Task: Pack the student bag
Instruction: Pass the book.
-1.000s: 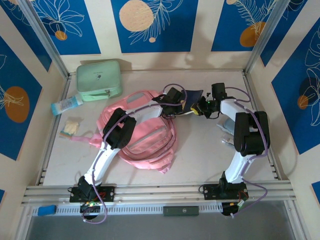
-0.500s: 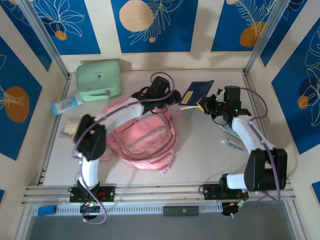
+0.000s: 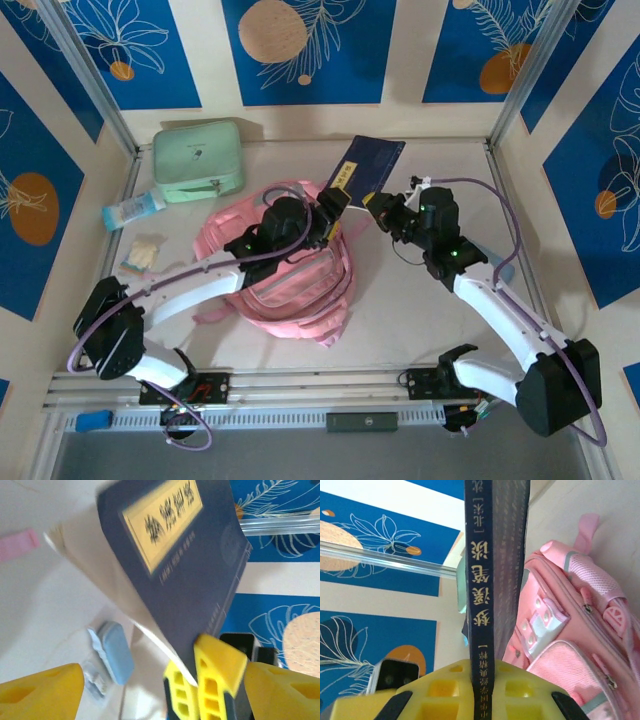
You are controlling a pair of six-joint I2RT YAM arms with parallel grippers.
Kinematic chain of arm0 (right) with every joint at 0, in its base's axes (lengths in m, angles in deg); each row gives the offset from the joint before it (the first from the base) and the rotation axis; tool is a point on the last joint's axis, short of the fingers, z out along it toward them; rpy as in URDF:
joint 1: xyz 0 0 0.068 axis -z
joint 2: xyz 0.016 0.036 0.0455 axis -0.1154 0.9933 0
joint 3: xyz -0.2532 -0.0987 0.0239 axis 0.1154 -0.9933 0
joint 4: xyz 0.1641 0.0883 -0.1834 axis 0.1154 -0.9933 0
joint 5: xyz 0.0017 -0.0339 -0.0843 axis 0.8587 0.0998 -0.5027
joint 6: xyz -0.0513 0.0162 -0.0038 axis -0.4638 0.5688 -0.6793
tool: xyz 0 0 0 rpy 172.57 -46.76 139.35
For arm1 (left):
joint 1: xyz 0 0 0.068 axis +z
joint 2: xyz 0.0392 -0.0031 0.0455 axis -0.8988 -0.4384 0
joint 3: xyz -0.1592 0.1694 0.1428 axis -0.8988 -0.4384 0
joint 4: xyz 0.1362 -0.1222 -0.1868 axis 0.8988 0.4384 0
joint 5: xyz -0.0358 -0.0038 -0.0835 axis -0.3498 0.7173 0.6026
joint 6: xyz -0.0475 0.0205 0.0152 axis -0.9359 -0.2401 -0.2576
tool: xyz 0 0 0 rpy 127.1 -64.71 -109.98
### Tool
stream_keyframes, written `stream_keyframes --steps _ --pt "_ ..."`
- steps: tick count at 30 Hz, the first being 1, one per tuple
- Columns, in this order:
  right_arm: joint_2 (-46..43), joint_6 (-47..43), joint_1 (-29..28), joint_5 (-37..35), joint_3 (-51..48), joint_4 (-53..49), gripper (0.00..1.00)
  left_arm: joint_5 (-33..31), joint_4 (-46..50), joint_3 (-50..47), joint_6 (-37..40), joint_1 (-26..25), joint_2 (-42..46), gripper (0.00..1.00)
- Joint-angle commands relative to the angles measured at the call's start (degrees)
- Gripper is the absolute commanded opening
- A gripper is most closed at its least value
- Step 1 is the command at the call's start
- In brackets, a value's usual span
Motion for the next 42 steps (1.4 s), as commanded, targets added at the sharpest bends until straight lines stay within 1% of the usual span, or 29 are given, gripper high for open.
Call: stream_keyframes --steps 1,4,5,7,9,11,13,15,19,25,31,32,34,36,37,39,42 --pt "-2.0 2.8 -2.4 -5.7 -0.4 5.5 0.0 -7.7 -5.4 -0.6 -7.2 -2.0 1.8 0.85" --pt "-4.2 2.9 -5.0 -8.6 -0.7 5.0 0.0 -11.3 -8.6 -0.4 -7.5 -3.1 1.3 0.83" --pt "-4.7 3.1 -5.5 -9.0 -0.7 4.6 0.0 -12.1 -8.3 0.2 -7.1 -3.4 1.1 0.82" --pt "-5.3 3.9 -6.2 -9.3 -1.2 4.7 0.0 -13.0 -7.0 1.2 -8.2 -3.9 0.5 0.82" --pt "-5.6 4.8 -6.7 -8.4 -2.1 7.2 0.0 -14.5 -7.9 1.3 -9.7 -4.6 -0.6 0.79" --pt "-5.6 5.2 -7.2 -8.1 -1.6 7.1 0.0 -15.6 -10.5 1.1 -10.8 -5.1 -1.8 0.77" --pt "-6.0 5.2 -8.1 -8.1 -1.5 7.2 0.0 -16.3 -12.9 1.4 -11.4 -5.4 -3.0 0.73" --pt "-6.6 5.9 -9.2 -9.2 -1.8 6.5 0.0 -17.8 -14.4 2.0 -10.4 -5.6 -3.6 0.68" --pt "-7.3 6.3 -10.8 -9.7 -3.1 8.0 0.0 -19.1 -13.3 3.3 -9.5 -5.5 -4.1 0.55" --pt "-7.5 6.2 -12.3 -10.2 -3.7 8.2 0.0 -21.7 -15.6 1.9 -10.7 -5.4 -4.7 0.27" --pt "-7.6 4.7 -13.0 -10.1 -3.3 6.3 0.01 -23.2 -14.5 0.9 -8.2 -4.9 -3.0 0.02" --pt "-7.6 3.4 -13.0 -9.8 -2.8 5.2 0.08 -22.9 -14.1 0.7 -7.4 -4.7 -2.6 0.0" --pt "-8.0 0.6 -12.9 -9.5 -1.4 1.4 0.29 -22.0 -13.5 0.1 -5.4 -3.8 -1.7 0.0" --pt "-9.1 -2.7 -12.5 -9.4 -0.1 -3.6 0.52 -17.7 -11.8 -0.1 -2.2 -1.5 -0.5 0.0" --pt "-9.4 -3.9 -11.9 -9.0 0.7 -6.4 0.6 -15.2 -10.7 0.0 -0.4 -0.1 -0.1 0.0" --pt "-9.7 -6.1 -9.0 -5.0 2.7 -13.8 0.68 -6.2 -7.8 0.1 4.3 3.6 1.3 0.0" --pt "-10.5 -9.9 -3.1 1.7 5.5 -23.7 0.74 8.7 -3.6 -1.1 11.4 8.5 3.6 0.0"
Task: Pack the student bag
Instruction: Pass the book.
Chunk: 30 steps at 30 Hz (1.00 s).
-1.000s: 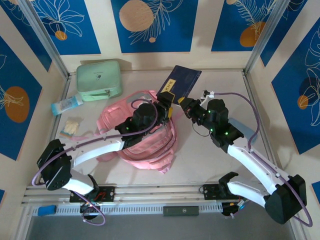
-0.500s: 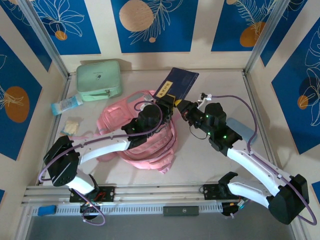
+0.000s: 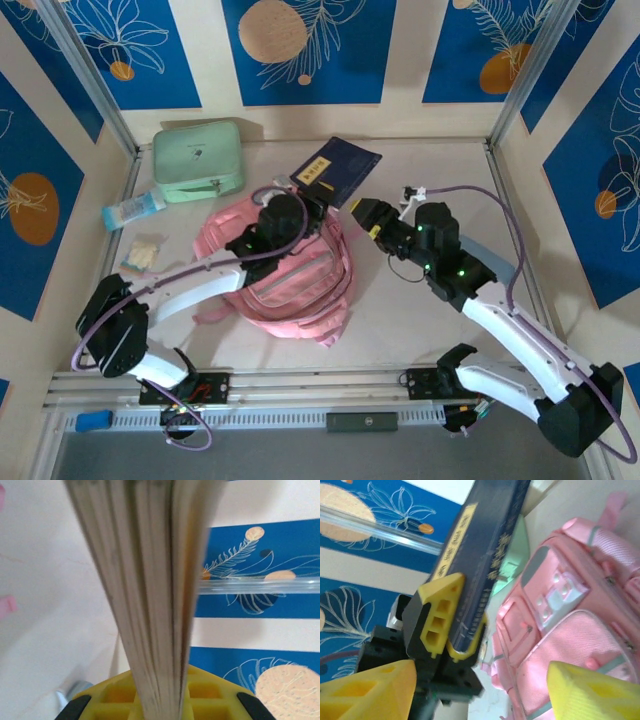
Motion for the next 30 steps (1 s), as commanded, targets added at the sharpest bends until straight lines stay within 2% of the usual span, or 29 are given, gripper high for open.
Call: stream_keyframes --steps 1,3,5,8,10,14,18,21,23,25,30 --pt "-1.8 -7.7 6.0 9.1 4.2 -14.6 0.78 18.4 4.7 -1.5 11.1 4.5 5.3 0.0" --pt "-0.3 -11.8 10.8 16.0 7.3 -23.1 0.88 23.4 7.7 -3.7 15.8 5.3 7.8 0.0" --pt "1.7 -16.9 15.4 22.2 10.4 -29.6 0.9 29.8 10.6 -4.4 19.8 6.5 9.6 0.0" --pt "3.5 -20.9 21.4 33.3 11.3 -29.7 0.94 37.2 14.9 -5.4 25.2 8.3 12.7 0.0" --pt "6.0 -21.3 24.6 40.2 11.5 -29.0 0.97 40.5 12.3 -7.4 27.5 8.7 15.0 0.0" --pt "9.2 -22.7 28.1 44.5 13.5 -30.0 1.0 47.2 12.7 -8.1 29.1 9.2 17.6 0.0" --pt "12.7 -20.5 29.5 53.0 13.1 -26.0 0.99 48.8 8.4 -9.2 26.8 9.2 18.1 0.0" --pt "13.3 -18.0 29.5 56.4 12.6 -22.8 0.95 51.1 -1.2 -10.8 20.5 9.3 15.2 0.0" --pt "12.3 -14.3 29.5 57.6 11.4 -18.4 0.92 51.1 -2.4 -10.5 19.2 9.1 13.3 0.0" --pt "12.0 -10.7 29.5 59.3 10.0 -14.2 0.83 51.6 -4.7 -10.4 17.7 9.1 11.5 0.0" --pt "11.8 -11.3 30.6 59.5 10.0 -15.3 0.56 52.1 -5.5 -10.4 16.7 9.1 9.4 0.0"
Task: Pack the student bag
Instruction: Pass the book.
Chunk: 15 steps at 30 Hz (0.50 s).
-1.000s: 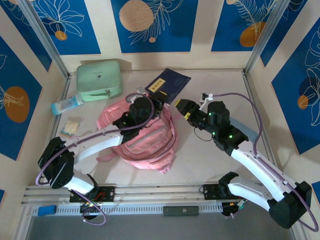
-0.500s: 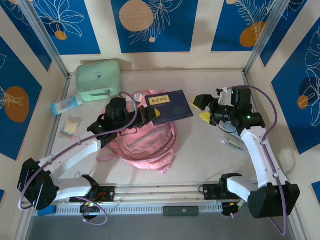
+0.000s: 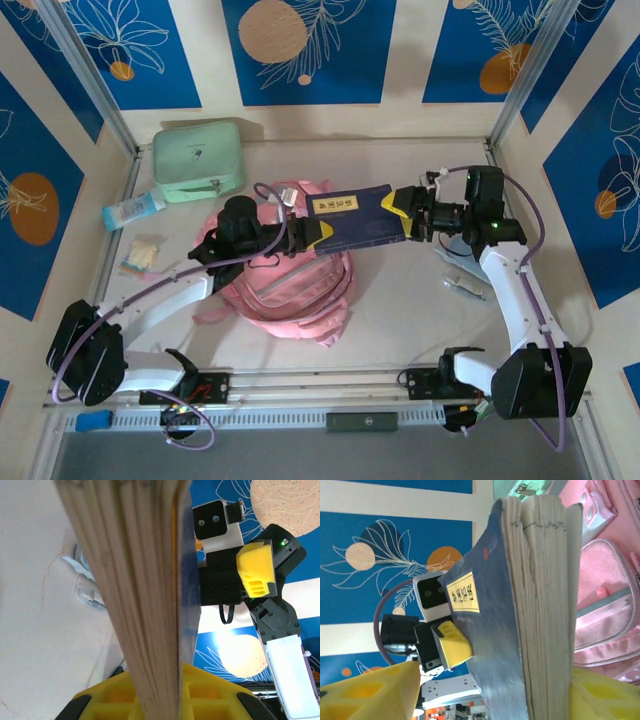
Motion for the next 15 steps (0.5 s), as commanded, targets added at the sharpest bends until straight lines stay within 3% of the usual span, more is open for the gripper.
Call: stream_keyframes --steps 1,10,14,15 --pt "-0.8 1.5 1.0 4.4 -0.7 1.7 0.5 2.3 -3.9 0.4 -0.3 0.4 0.0 0.0" --pt "-0.3 -1.1 1.8 4.8 -0.2 -0.7 0.11 2.2 0.8 2.0 2.5 0.4 -0.8 0.0" --pt "-1.1 -3.0 2.3 2.9 -0.1 -2.8 0.0 1.9 4.9 3.3 4.9 0.3 -0.7 0.0" --pt "-1.3 -3.3 2.3 2.6 -0.1 -3.2 0.0 1.6 5.6 3.3 5.3 0.4 -0.5 0.05"
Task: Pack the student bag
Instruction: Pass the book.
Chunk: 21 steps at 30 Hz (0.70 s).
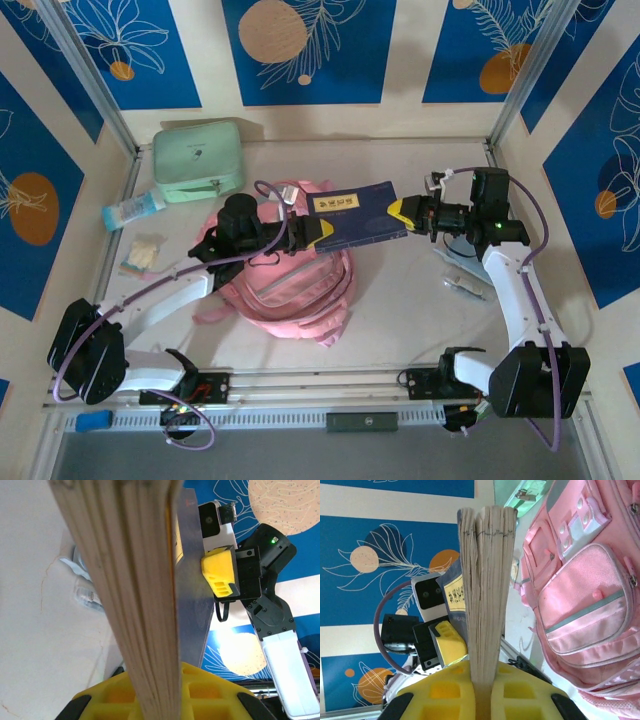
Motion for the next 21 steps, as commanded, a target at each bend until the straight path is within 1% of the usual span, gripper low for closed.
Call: stream_keyframes --steps 1,3,4,5,9,11,12,13,15,17,19,21 --pt "-1.7 -1.4 0.4 0.7 0.4 -2.2 0.0 0.7 4.4 2.0 4.0 0.2 -0.1 0.11" --pt "-2.6 -1.5 0.7 -1.4 0.3 -3.0 0.0 0.5 5.6 2.1 5.0 0.2 0.2 0.26" --pt "-3.3 -1.5 1.0 -2.3 0.1 -3.2 0.0 0.2 6.9 2.3 5.7 0.2 0.3 0.36" --pt "-3.9 -1.4 1.4 -2.8 -0.1 -3.3 0.0 -0.3 8.6 2.4 7.3 0.2 0.7 0.43" --pt "-6.6 -0.8 3.5 -5.2 -1.5 -4.9 0.0 -2.8 16.9 3.6 14.0 0.4 2.3 0.6" --pt "-8.4 -0.4 5.0 -7.3 -3.0 -6.0 0.0 -7.0 26.6 5.2 20.5 0.3 3.7 0.65" --pt "-9.6 -0.3 5.5 -9.3 -3.4 -7.5 0.0 -8.7 29.5 5.4 23.2 0.3 4.4 0.66" --pt "-11.0 -0.6 6.0 -12.2 -3.9 -9.2 0.0 -12.0 33.0 5.7 26.9 -0.1 5.3 0.69" --pt "-14.1 -0.2 6.1 -17.9 -5.2 -10.9 0.0 -20.6 41.8 7.8 34.9 -2.0 5.9 0.75" --pt "-17.6 1.7 6.0 -21.3 -8.0 -9.6 0.0 -27.8 49.2 10.0 41.8 -4.2 4.6 0.77" --pt "-19.9 3.0 5.9 -23.2 -10.3 -9.2 0.0 -31.8 52.6 11.0 47.1 -6.6 2.9 0.77" --pt "-21.0 3.0 6.2 -24.7 -11.6 -10.7 0.0 -35.3 54.1 10.7 50.9 -9.0 1.7 0.77"
